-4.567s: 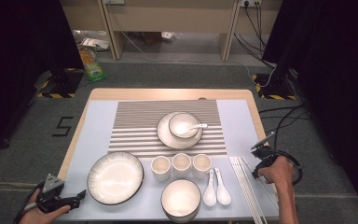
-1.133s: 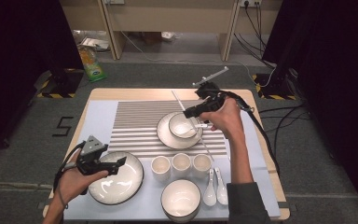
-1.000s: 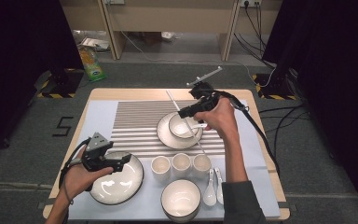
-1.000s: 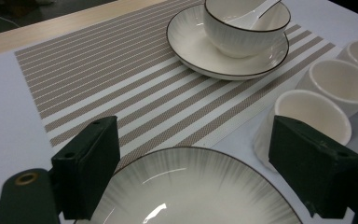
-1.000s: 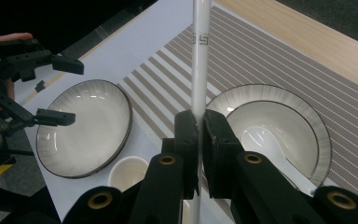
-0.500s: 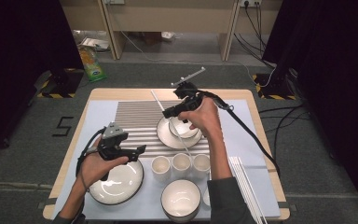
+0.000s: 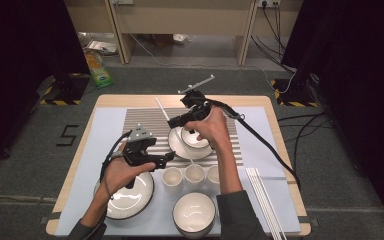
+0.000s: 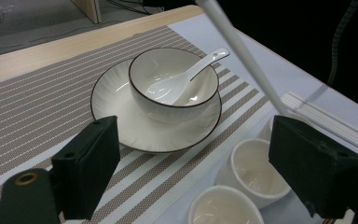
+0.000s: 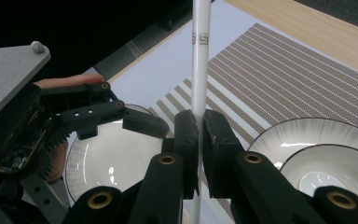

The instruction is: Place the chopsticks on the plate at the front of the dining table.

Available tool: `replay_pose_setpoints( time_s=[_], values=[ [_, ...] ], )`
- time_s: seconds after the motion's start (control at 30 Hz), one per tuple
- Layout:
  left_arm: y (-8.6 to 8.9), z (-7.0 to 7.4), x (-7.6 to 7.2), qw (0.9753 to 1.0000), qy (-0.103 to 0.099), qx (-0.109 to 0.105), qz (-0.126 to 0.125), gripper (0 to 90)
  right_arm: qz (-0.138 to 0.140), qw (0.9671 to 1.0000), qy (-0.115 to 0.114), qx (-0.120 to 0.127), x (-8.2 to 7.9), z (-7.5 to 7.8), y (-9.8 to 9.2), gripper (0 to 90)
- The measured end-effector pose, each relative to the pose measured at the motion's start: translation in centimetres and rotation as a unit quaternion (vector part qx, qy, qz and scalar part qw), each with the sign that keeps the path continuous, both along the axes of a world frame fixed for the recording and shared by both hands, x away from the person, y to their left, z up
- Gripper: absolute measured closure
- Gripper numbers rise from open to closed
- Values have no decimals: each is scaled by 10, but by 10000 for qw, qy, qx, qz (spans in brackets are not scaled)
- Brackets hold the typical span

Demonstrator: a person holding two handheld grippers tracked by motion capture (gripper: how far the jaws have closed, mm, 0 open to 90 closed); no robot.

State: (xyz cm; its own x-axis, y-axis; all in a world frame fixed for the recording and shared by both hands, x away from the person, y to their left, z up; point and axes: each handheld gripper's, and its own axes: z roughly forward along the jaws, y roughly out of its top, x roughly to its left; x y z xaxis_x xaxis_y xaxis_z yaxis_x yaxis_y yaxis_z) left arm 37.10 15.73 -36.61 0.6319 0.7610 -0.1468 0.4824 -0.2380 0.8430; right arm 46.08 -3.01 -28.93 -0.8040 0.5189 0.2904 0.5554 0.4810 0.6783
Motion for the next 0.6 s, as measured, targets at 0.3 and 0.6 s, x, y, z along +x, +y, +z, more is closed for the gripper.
replay_pose_setpoints(
  time_s=[0.3,0.6],
  values=[
    [-10,2,6,9997,23,-246,-67,249,59,9996,121,250,1,-6,7,847],
    [-19,4,11,9991,133,-370,-168,548,66,9990,176,408,1,-6,7,847]
  ],
)
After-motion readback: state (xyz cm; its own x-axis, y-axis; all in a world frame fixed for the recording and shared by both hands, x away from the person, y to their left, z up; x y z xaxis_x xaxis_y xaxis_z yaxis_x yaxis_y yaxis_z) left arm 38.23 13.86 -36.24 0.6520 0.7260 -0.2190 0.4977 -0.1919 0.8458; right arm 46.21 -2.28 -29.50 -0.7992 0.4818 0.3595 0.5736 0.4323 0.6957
